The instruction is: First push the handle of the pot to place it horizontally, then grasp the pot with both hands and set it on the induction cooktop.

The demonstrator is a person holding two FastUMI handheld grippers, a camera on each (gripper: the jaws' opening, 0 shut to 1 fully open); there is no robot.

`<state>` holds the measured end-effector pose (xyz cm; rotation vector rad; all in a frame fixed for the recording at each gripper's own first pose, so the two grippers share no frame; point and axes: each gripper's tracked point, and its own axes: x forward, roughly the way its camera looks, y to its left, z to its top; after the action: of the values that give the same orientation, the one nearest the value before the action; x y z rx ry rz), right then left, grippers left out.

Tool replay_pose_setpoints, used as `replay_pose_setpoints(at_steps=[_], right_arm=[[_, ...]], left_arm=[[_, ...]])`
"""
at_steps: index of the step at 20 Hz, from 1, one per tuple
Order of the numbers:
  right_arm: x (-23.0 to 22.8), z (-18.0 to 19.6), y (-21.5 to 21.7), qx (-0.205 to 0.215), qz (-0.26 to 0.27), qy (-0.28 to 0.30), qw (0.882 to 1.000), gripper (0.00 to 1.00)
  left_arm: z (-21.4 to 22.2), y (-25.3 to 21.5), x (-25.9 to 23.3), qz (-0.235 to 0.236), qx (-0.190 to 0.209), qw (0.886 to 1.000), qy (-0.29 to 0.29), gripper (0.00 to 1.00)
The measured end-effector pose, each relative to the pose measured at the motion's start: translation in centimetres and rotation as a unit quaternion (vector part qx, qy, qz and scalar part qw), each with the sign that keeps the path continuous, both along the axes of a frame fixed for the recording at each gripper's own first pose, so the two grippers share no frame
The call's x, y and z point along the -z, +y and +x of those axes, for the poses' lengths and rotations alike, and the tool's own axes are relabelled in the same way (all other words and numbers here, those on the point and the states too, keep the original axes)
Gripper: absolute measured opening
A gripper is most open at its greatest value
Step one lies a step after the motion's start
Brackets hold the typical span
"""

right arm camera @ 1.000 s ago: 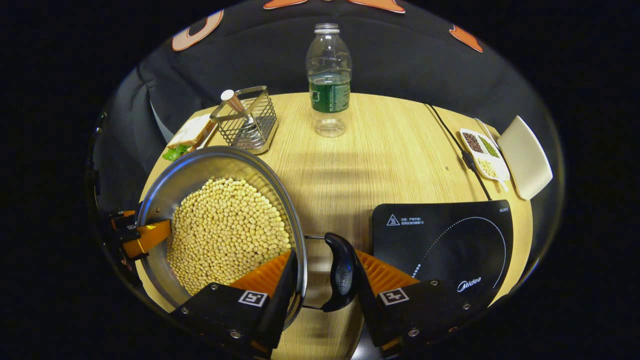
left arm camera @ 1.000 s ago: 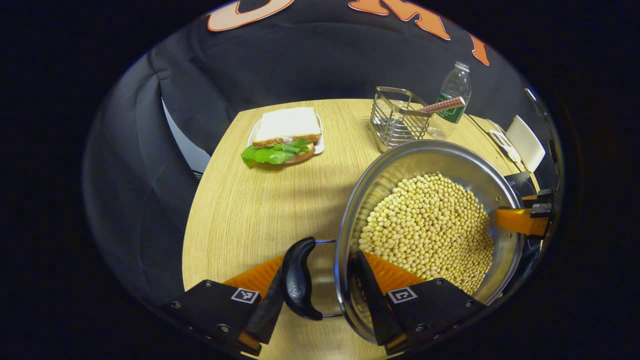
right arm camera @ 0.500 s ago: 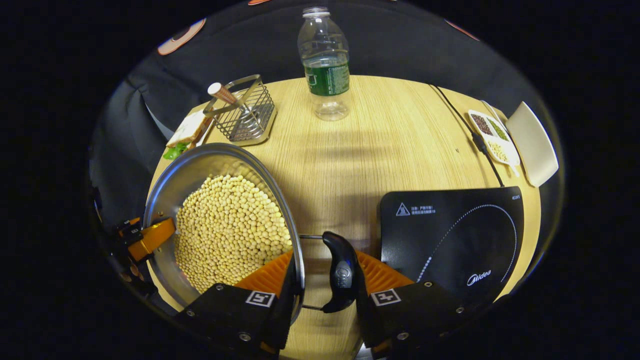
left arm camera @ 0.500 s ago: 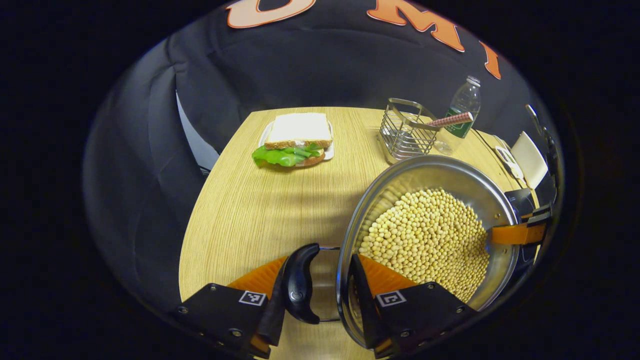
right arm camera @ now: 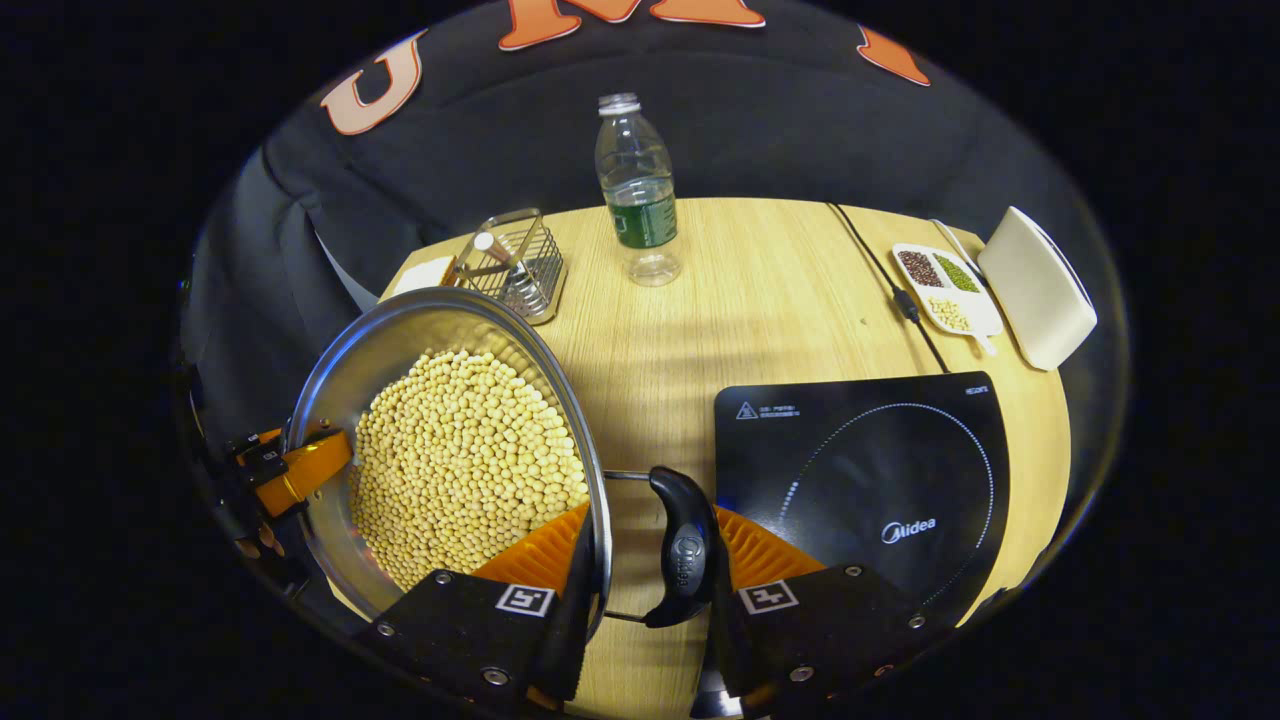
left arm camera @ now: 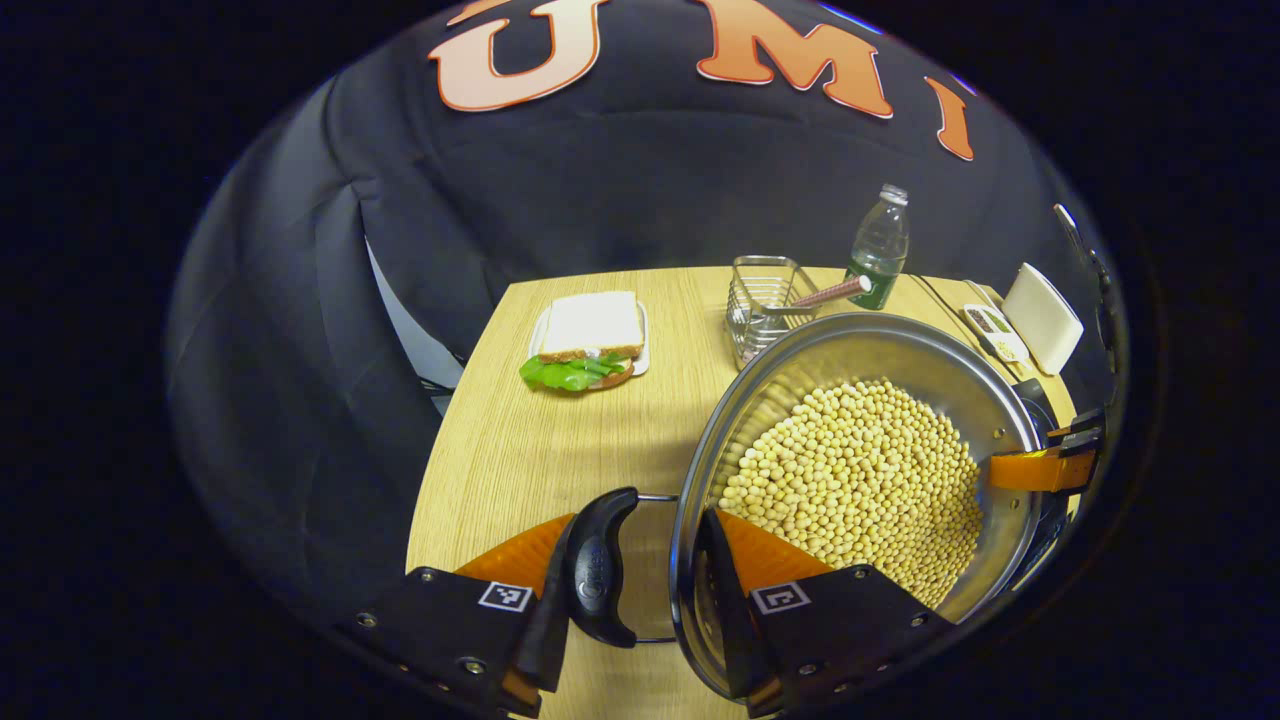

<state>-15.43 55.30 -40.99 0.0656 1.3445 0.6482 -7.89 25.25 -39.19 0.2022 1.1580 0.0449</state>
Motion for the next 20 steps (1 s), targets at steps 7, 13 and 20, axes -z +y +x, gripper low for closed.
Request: replay_pose_setpoints(at_steps=[7, 13, 20], right_arm=[[-1.5, 2.5, -3.6, 0.007, 0.018, -0.014, 1.0, 0.53], [-3.1, 4.8, -9.7, 0.025, 0.029, -0.02, 0.999, 0.53], [-4.4, 8.2, -18.6, 0.05, 0.028, -0.026, 0.998, 0.52]], left_arm=[[0.7, -5.5, -4.9, 0.011, 0.029, 0.999, -0.026, 0.64], [1.7, -10.9, -6.8, 0.011, 0.045, 0.998, -0.04, 0.64], [3.5, -17.5, -8.3, 0.01, 0.068, 0.996, -0.059, 0.64]])
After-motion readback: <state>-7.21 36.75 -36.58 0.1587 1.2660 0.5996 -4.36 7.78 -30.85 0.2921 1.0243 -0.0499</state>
